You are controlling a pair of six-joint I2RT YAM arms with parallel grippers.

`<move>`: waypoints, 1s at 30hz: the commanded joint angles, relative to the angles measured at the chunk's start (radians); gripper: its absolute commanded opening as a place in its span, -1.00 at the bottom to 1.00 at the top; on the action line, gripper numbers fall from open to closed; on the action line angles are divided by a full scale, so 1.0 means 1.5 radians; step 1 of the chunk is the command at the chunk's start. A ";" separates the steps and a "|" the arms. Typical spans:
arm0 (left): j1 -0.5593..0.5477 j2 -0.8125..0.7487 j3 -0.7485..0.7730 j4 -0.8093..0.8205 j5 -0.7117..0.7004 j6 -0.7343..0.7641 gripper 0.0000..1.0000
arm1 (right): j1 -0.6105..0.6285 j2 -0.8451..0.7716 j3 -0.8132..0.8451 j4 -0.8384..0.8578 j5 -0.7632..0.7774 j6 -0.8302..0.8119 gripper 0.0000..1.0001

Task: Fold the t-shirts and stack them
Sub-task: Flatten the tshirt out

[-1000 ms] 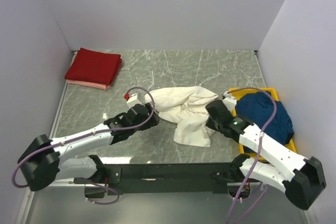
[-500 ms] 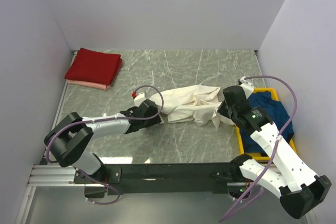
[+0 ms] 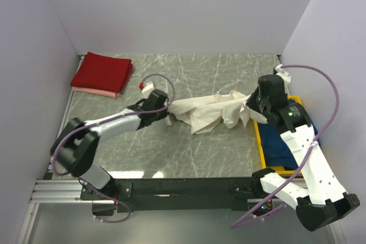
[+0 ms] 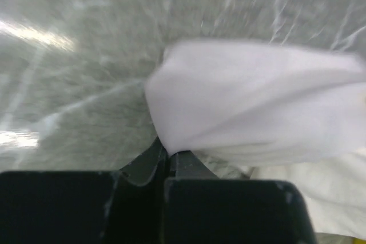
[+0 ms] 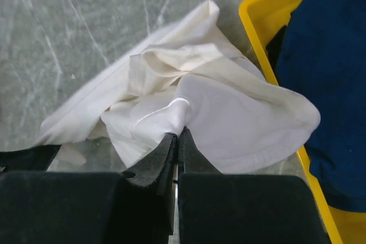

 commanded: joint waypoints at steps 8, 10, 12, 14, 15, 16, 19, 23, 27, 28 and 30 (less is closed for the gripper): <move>0.095 -0.335 0.143 -0.209 -0.098 0.110 -0.99 | -0.041 -0.007 0.221 -0.057 -0.004 -0.048 -1.00; 0.102 -0.379 0.190 -0.243 -0.108 0.138 -0.99 | -0.041 -0.015 0.260 -0.070 -0.011 -0.052 -1.00; 0.103 -0.401 0.246 -0.271 -0.112 0.153 -0.99 | -0.041 -0.021 0.294 -0.079 -0.024 -0.056 -1.00; 0.104 -0.427 0.284 -0.311 -0.122 0.170 -0.99 | -0.041 -0.030 0.324 -0.090 -0.033 -0.059 -1.00; 0.104 -0.434 0.314 -0.321 -0.126 0.176 -0.99 | -0.041 -0.033 0.334 -0.093 -0.039 -0.060 -1.00; 0.104 -0.447 0.326 -0.328 -0.129 0.189 -0.99 | -0.042 -0.038 0.341 -0.094 -0.045 -0.063 -1.00; 0.104 -0.448 0.363 -0.323 -0.133 0.225 -0.99 | -0.041 -0.041 0.353 -0.091 -0.066 -0.063 -1.00; 0.111 -0.375 0.418 -0.344 -0.119 0.249 -0.99 | -0.041 -0.022 0.332 -0.059 -0.101 -0.066 -1.00; 0.180 -0.266 0.445 -0.302 -0.023 0.265 -0.99 | -0.045 0.045 0.306 -0.010 -0.140 -0.071 -1.00; 0.198 -0.242 0.454 -0.298 0.005 0.264 -0.99 | -0.046 0.084 0.303 0.009 -0.166 -0.074 -1.00; 0.249 -0.159 0.484 -0.287 0.089 0.264 -0.99 | -0.052 0.128 0.306 0.021 -0.198 -0.078 -1.00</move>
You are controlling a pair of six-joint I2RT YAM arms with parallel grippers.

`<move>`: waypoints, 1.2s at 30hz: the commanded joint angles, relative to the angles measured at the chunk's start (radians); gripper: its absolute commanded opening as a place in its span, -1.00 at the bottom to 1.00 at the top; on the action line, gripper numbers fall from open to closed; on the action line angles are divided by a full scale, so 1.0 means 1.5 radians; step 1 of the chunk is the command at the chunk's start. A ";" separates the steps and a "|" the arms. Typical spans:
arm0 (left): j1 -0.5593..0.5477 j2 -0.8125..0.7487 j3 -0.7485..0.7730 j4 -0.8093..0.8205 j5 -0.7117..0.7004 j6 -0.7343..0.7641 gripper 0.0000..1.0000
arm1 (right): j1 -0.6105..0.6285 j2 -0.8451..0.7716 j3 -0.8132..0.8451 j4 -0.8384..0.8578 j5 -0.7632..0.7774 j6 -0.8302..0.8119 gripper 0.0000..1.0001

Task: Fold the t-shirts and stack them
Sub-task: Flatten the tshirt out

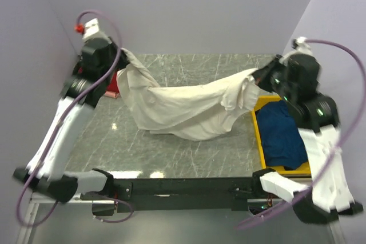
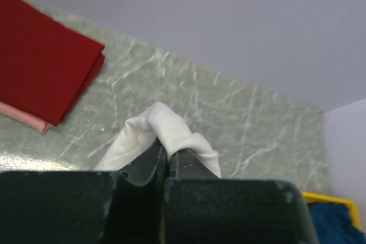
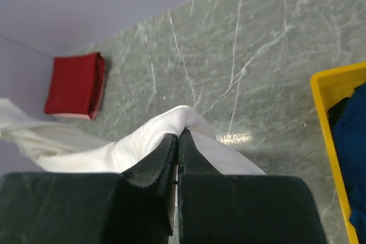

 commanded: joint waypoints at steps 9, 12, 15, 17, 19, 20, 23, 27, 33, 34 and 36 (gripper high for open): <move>0.143 0.222 -0.048 0.087 0.236 -0.070 0.53 | -0.075 0.299 -0.110 0.147 -0.075 0.010 -1.00; 0.143 0.129 -0.184 0.132 0.189 -0.115 0.60 | -0.101 0.338 -0.138 0.172 -0.075 0.014 -1.00; 0.143 0.033 -0.328 0.156 0.150 -0.180 0.48 | -0.108 0.393 -0.135 0.175 -0.050 0.015 -1.00; 0.143 -0.014 -0.433 0.167 0.115 -0.228 0.39 | -0.112 0.402 -0.134 0.180 -0.034 0.017 -1.00; 0.142 -0.076 -0.494 0.177 0.102 -0.263 0.30 | -0.120 0.412 -0.133 0.184 -0.033 0.016 -1.00; 0.142 -0.093 -0.545 0.181 0.099 -0.274 0.27 | -0.122 0.415 -0.129 0.184 -0.037 0.016 -1.00; 0.141 -0.126 -0.615 0.186 0.100 -0.310 0.15 | -0.123 0.414 -0.139 0.193 -0.051 0.014 -1.00; 0.087 -0.146 -0.689 0.219 0.100 -0.340 -0.03 | -0.122 0.383 -0.183 0.219 -0.059 0.014 -1.00; 0.005 -0.086 -0.695 0.222 0.042 -0.384 -0.05 | -0.123 0.359 -0.222 0.236 -0.069 0.011 -1.00; -0.009 -0.076 -0.688 0.214 0.004 -0.393 -0.06 | -0.123 0.358 -0.226 0.237 -0.070 0.011 -1.00; -0.037 -0.039 -0.668 0.198 -0.023 -0.410 -0.05 | -0.122 0.353 -0.227 0.238 -0.072 0.011 -1.00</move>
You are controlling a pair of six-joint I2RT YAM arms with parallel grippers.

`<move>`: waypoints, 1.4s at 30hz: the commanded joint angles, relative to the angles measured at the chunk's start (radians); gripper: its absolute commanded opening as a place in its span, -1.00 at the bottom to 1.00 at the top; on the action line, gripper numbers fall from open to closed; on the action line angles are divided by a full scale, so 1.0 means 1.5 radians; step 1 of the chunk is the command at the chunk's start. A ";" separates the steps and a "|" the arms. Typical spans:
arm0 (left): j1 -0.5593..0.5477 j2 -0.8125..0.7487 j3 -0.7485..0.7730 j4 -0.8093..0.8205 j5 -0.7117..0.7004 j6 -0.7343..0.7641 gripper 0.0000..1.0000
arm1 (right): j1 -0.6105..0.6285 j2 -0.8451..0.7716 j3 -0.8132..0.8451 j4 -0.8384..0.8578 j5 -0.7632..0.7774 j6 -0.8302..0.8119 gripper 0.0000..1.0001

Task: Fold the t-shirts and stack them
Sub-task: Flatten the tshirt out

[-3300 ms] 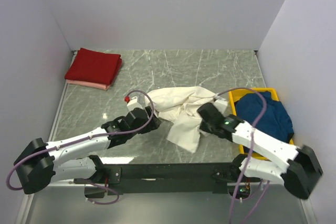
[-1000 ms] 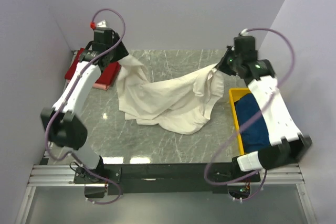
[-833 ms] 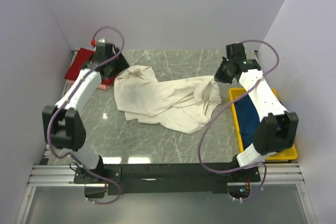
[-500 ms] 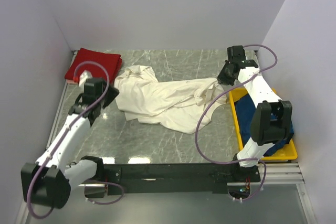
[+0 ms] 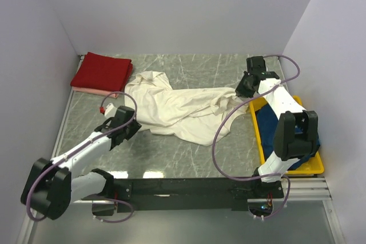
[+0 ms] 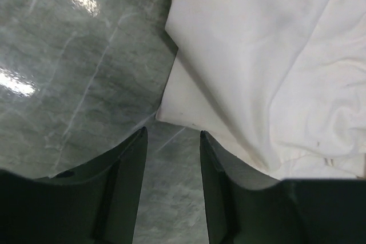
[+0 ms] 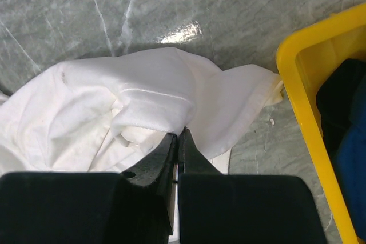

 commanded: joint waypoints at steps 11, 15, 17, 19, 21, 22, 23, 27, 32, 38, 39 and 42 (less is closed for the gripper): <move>-0.077 0.213 0.114 -0.028 -0.146 -0.087 -0.12 | -0.006 -0.061 -0.007 0.034 -0.022 -0.004 -1.00; -0.084 0.234 0.123 -0.033 -0.148 -0.094 -0.13 | -0.006 -0.060 -0.013 0.040 -0.027 -0.004 -1.00; -0.089 0.243 0.124 -0.031 -0.148 -0.096 -0.15 | -0.006 -0.060 -0.014 0.041 -0.032 -0.004 -1.00; -0.092 0.251 0.127 -0.031 -0.146 -0.096 -0.25 | -0.006 -0.060 -0.015 0.043 -0.035 -0.002 -1.00; -0.093 0.262 0.128 -0.028 -0.142 -0.089 -0.40 | -0.006 -0.063 -0.018 0.043 -0.037 -0.003 -1.00; -0.093 0.263 0.129 -0.030 -0.139 -0.087 -0.45 | -0.007 -0.062 -0.018 0.043 -0.038 -0.004 -1.00; -0.093 0.263 0.130 -0.031 -0.137 -0.081 -0.50 | -0.006 -0.064 -0.015 0.041 -0.038 -0.005 -1.00; -0.093 0.222 0.124 -0.038 -0.137 -0.060 -0.73 | -0.006 -0.068 -0.016 0.038 -0.040 -0.006 -1.00; -0.092 0.114 0.131 -0.100 -0.167 -0.035 -0.99 | -0.006 -0.078 -0.015 0.037 -0.047 -0.003 -1.00; -0.079 -0.037 0.169 -0.189 -0.221 -0.004 -0.99 | -0.006 -0.101 -0.006 0.022 -0.052 -0.006 -1.00; -0.076 -0.055 0.175 -0.198 -0.227 0.001 -0.99 | -0.006 -0.105 -0.004 0.020 -0.053 -0.006 -1.00; -0.056 -0.116 0.198 -0.223 -0.231 0.026 -0.99 | -0.006 -0.127 -0.009 0.014 -0.054 -0.009 -1.00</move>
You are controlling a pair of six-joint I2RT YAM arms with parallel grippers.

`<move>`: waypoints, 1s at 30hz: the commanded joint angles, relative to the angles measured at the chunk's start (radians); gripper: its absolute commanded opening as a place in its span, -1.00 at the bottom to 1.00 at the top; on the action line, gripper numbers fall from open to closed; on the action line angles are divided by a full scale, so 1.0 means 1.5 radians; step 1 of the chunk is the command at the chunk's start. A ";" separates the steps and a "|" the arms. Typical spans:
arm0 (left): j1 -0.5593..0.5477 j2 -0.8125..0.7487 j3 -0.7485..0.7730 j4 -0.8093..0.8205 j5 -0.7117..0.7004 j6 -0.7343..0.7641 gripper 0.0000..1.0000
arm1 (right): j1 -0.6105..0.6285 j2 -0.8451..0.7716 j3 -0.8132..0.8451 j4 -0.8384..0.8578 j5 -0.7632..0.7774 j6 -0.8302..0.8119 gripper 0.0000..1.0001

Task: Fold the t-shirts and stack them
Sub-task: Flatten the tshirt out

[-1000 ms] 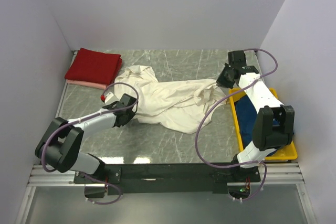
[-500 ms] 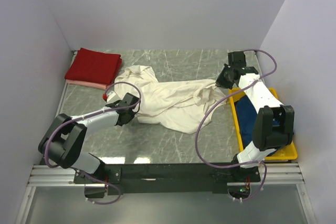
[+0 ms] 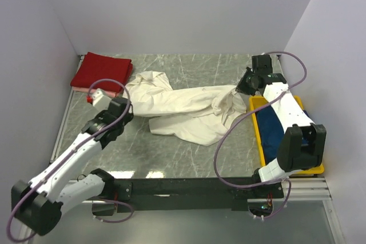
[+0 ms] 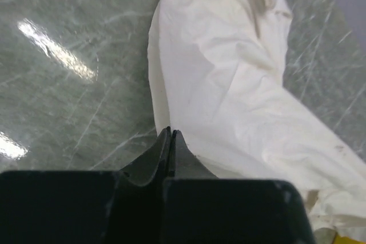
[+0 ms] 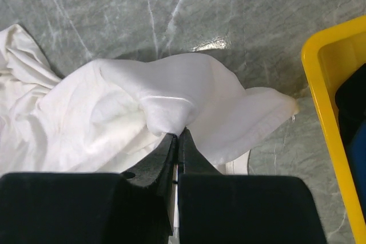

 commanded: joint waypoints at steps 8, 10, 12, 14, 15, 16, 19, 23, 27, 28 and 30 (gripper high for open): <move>0.099 -0.153 0.089 -0.088 -0.024 0.110 -0.99 | -0.003 -0.127 -0.027 -0.025 0.009 -0.015 -1.00; 0.113 -0.163 0.106 -0.091 -0.019 0.120 -0.99 | -0.004 -0.149 -0.035 -0.037 0.012 -0.018 -1.00; 0.128 -0.174 0.123 -0.092 -0.011 0.136 -0.99 | -0.003 -0.184 -0.041 -0.046 0.009 -0.022 -1.00; 0.135 -0.178 0.135 -0.096 -0.012 0.144 -0.99 | -0.005 -0.224 -0.047 -0.059 0.004 -0.027 -1.00; 0.137 -0.180 0.148 -0.103 -0.013 0.146 -0.99 | -0.004 -0.243 -0.057 -0.063 0.004 -0.027 -1.00; 0.138 -0.184 0.152 -0.104 -0.015 0.147 -0.99 | -0.003 -0.259 -0.066 -0.063 0.002 -0.025 -1.00; 0.143 -0.191 0.164 -0.099 -0.019 0.154 -0.99 | -0.003 -0.330 -0.111 -0.053 -0.044 -0.012 -1.00; 0.153 -0.178 0.160 -0.076 -0.008 0.173 -0.99 | -0.003 -0.371 -0.157 -0.040 -0.053 -0.005 -1.00; 0.166 -0.134 0.141 -0.027 0.031 0.179 -0.99 | -0.003 -0.309 -0.175 -0.015 -0.052 -0.008 -1.00; 0.168 -0.111 0.137 -0.015 0.041 0.179 -0.99 | -0.004 -0.271 -0.174 -0.002 -0.048 -0.007 -0.96; 0.175 -0.086 0.129 0.011 0.051 0.180 -0.99 | -0.003 -0.227 -0.159 0.011 -0.028 -0.010 -0.91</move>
